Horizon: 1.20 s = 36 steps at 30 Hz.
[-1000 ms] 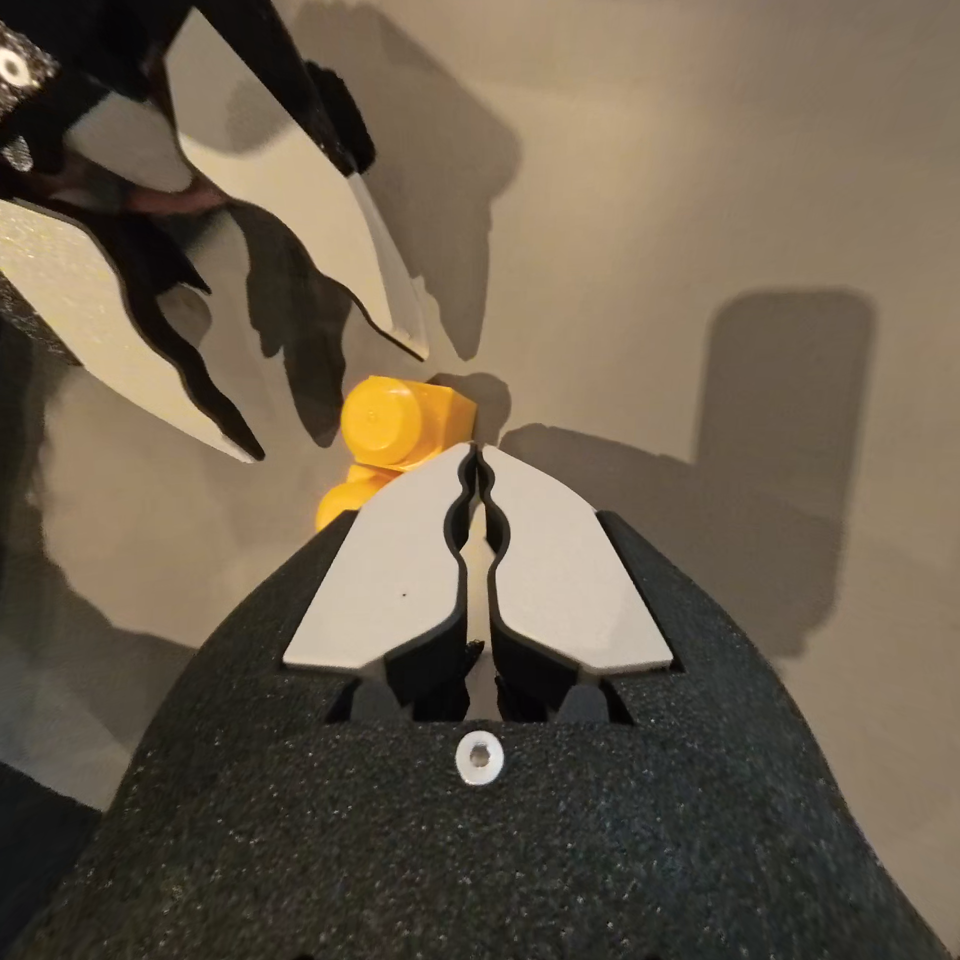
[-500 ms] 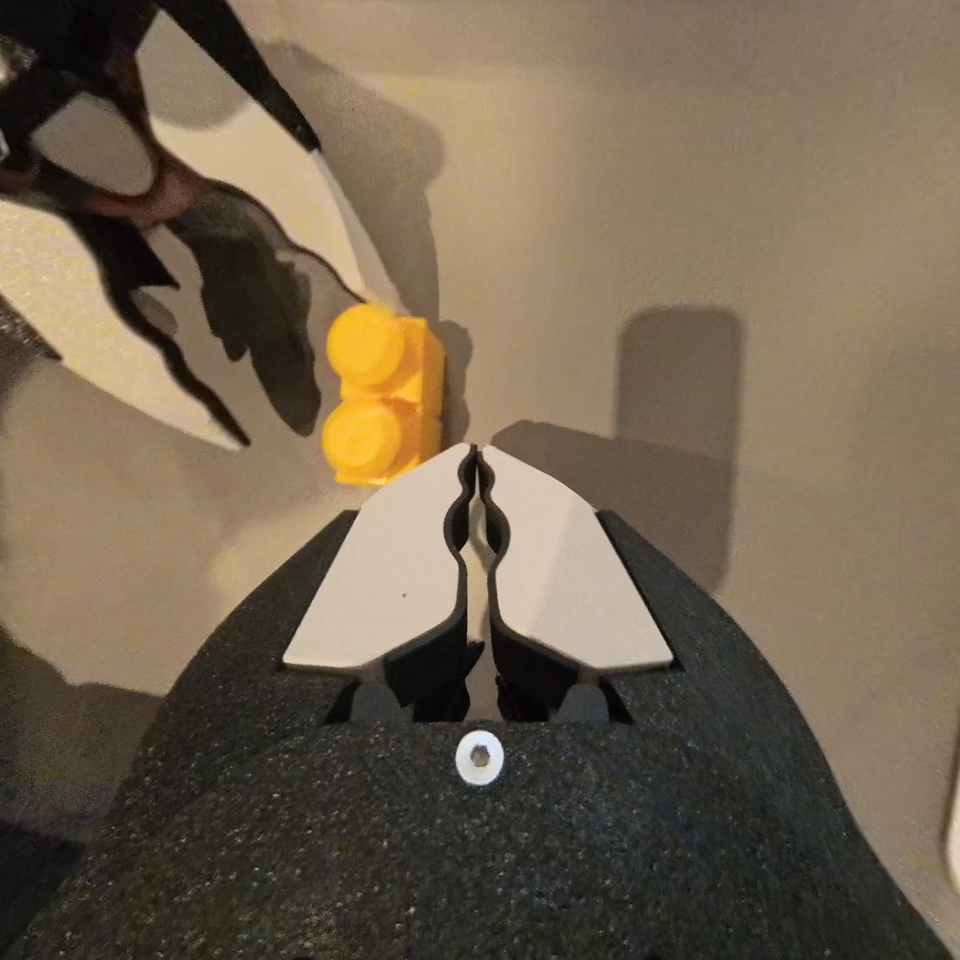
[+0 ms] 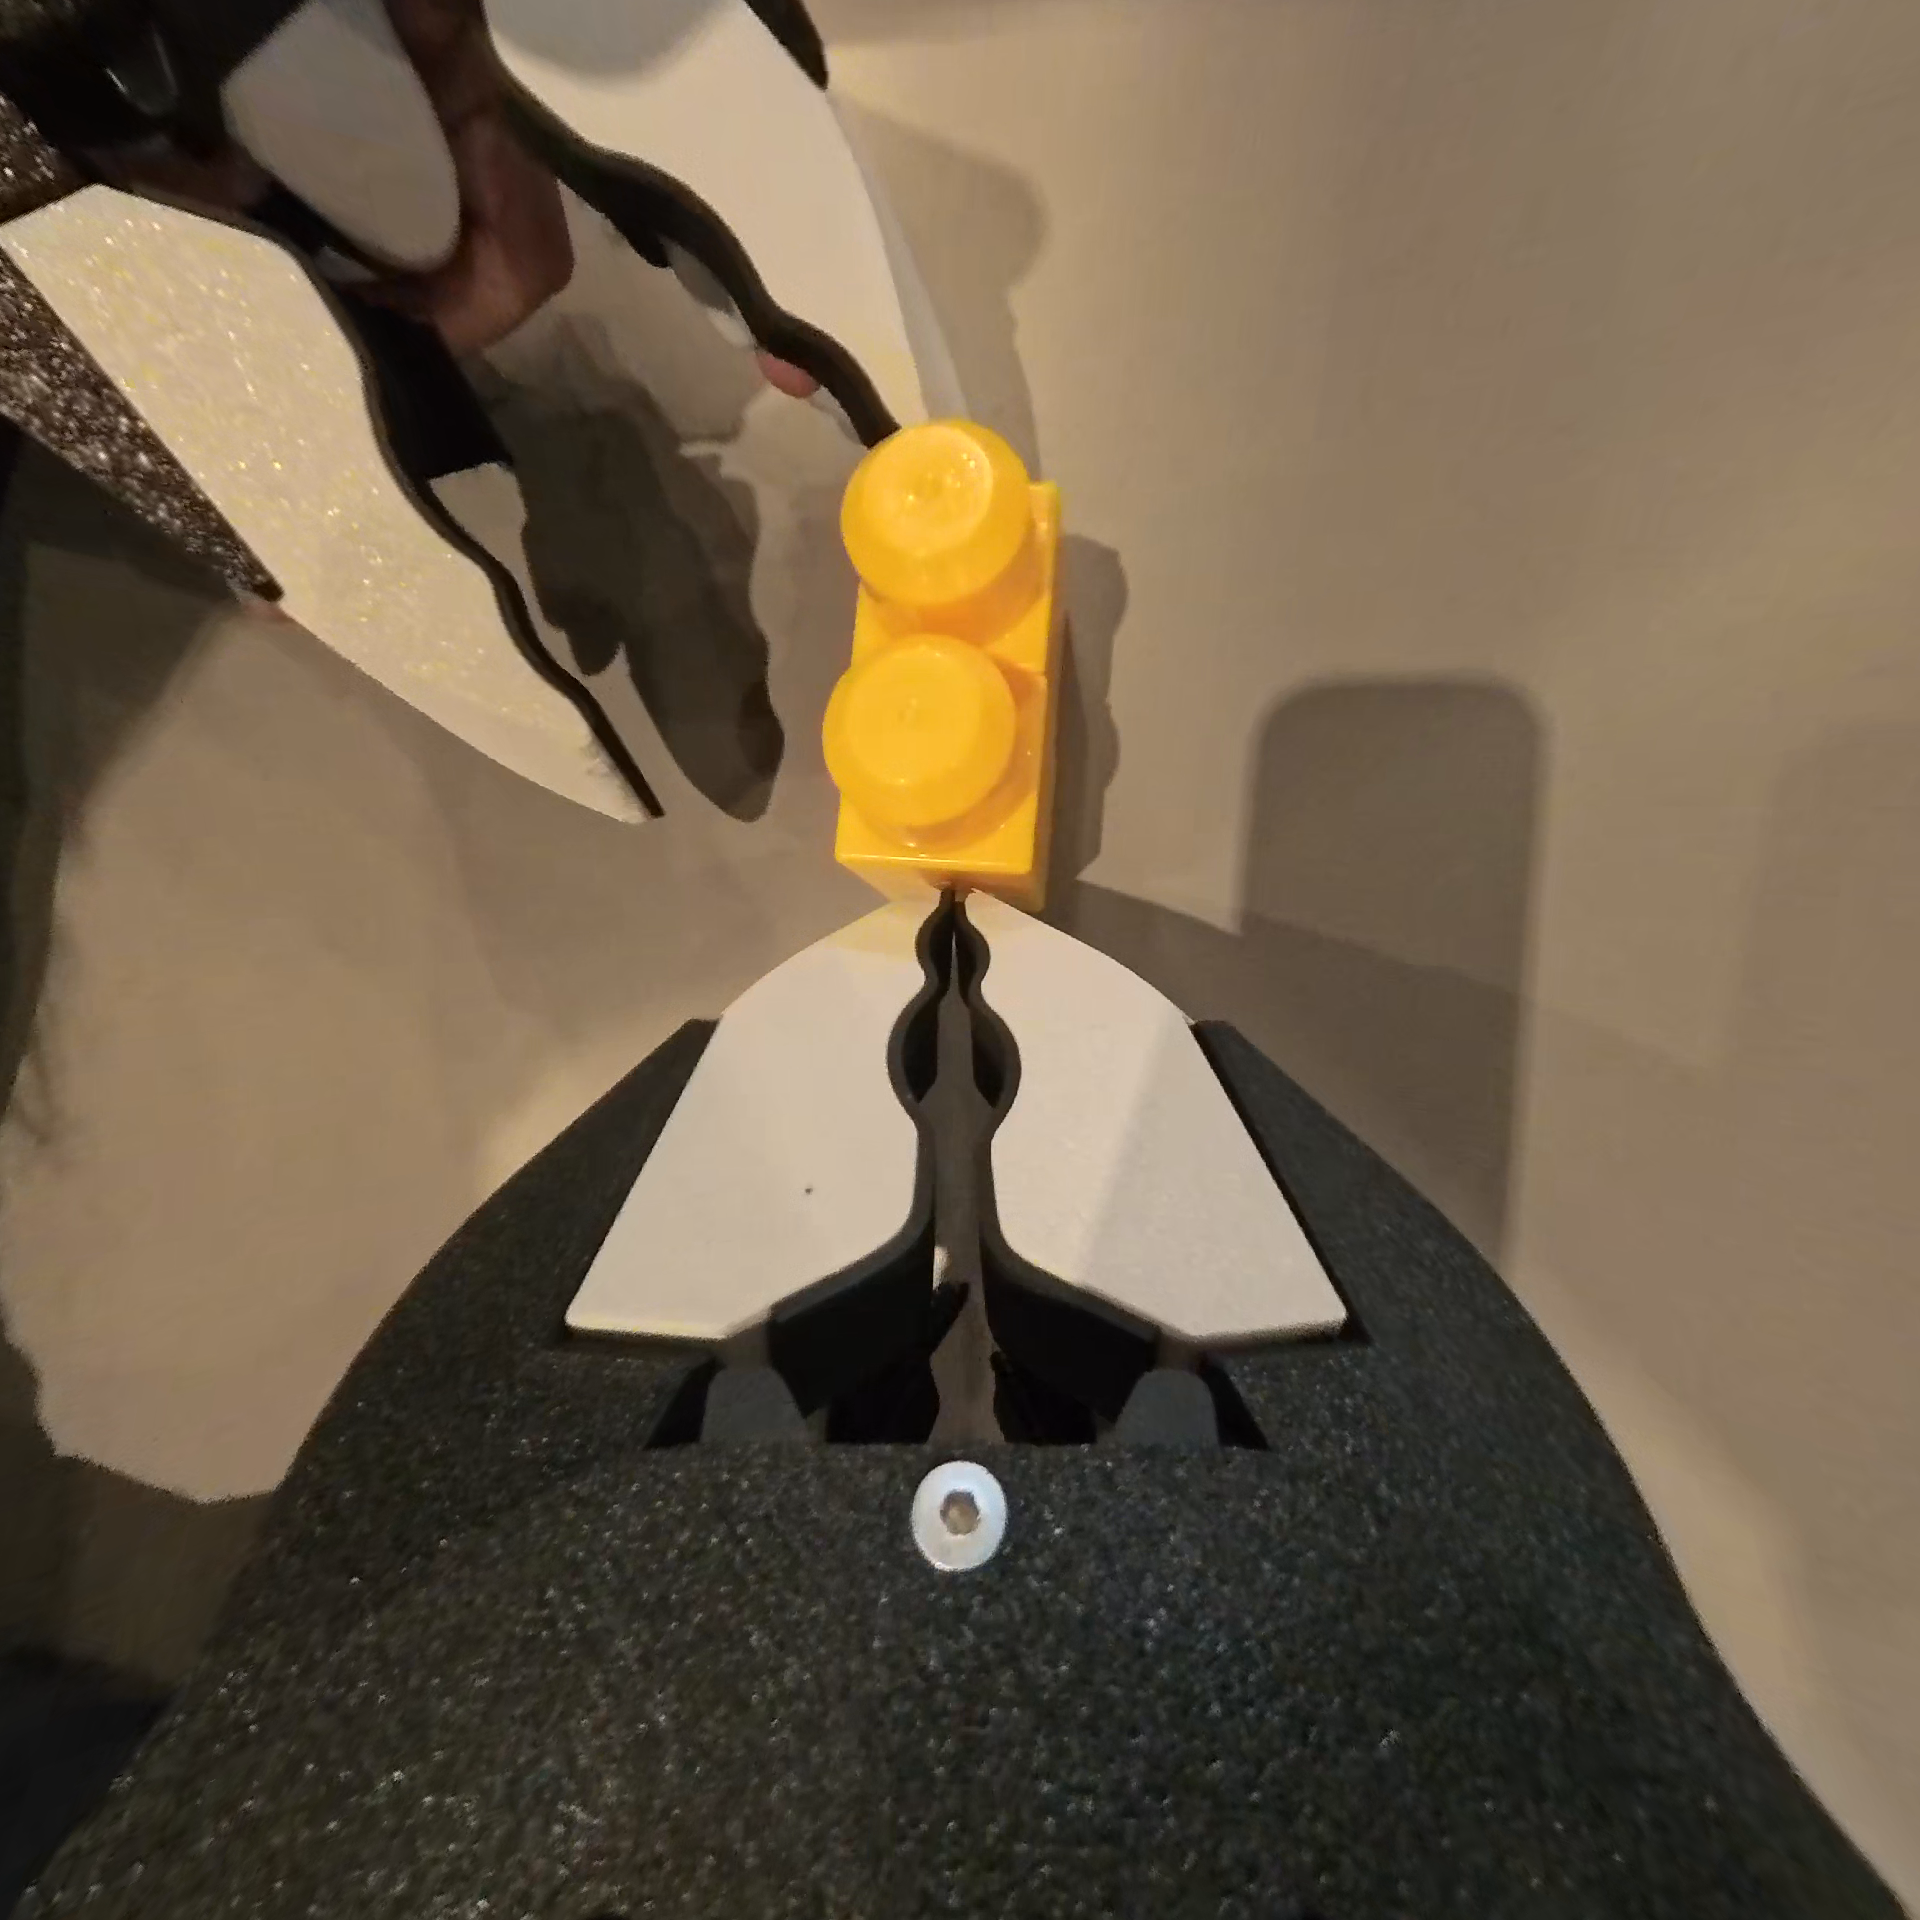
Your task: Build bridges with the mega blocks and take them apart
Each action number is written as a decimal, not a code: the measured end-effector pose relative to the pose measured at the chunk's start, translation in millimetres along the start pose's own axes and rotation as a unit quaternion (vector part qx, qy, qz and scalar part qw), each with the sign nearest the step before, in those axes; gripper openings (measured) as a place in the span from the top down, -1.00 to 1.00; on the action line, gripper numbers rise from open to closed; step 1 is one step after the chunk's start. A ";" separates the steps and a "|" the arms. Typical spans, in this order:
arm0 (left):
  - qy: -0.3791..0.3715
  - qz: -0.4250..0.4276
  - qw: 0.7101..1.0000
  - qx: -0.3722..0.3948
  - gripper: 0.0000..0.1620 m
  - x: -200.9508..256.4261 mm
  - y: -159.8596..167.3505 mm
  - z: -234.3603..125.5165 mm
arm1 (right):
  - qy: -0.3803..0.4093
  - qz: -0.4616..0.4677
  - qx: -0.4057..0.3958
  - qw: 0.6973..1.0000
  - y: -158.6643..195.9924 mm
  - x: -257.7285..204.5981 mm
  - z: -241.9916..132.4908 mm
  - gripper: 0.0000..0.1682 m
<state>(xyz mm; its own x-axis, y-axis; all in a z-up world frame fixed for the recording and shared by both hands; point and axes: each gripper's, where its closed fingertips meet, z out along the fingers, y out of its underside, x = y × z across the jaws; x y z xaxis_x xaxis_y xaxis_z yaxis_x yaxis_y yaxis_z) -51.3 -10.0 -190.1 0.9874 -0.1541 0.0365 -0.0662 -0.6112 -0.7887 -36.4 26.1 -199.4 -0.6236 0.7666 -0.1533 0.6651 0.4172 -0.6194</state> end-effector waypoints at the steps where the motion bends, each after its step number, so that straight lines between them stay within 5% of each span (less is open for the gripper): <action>1: 0.000 0.001 1.000 0.000 0.10 -0.6 -0.2 0.2 | 0.000 0.000 0.002 1.000 -0.2 -1.1 0.3 1.00; 7: -0.004 0.003 1.000 0.002 0.07 -7.4 -4.0 2.3 | 0.010 -0.003 0.011 1.000 -0.8 -9.1 -0.2 1.00; 15: -0.106 -0.077 0.991 0.023 -0.40 -16.4 -5.2 9.8 | 0.053 0.025 0.129 0.990 -7.4 -3.9 -34.7 1.00; 22: -0.189 -0.134 0.969 0.088 -0.41 -31.2 -13.9 0.4 | 0.053 0.007 0.199 0.979 -20.3 7.2 -35.2 1.00; 36: -0.303 -0.130 0.944 0.019 -0.33 -37.3 -1.6 6.4 | 0.007 0.001 0.364 0.931 -54.2 4.8 -76.6 1.00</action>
<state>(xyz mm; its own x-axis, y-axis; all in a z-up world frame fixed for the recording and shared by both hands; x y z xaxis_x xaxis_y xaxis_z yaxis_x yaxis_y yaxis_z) -87.1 1.6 -194.1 0.8710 0.4772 -0.1167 0.1835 -0.5363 -0.8238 -44.0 44.6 -107.6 -0.6134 0.7758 -0.1478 0.2074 -0.0224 -0.9780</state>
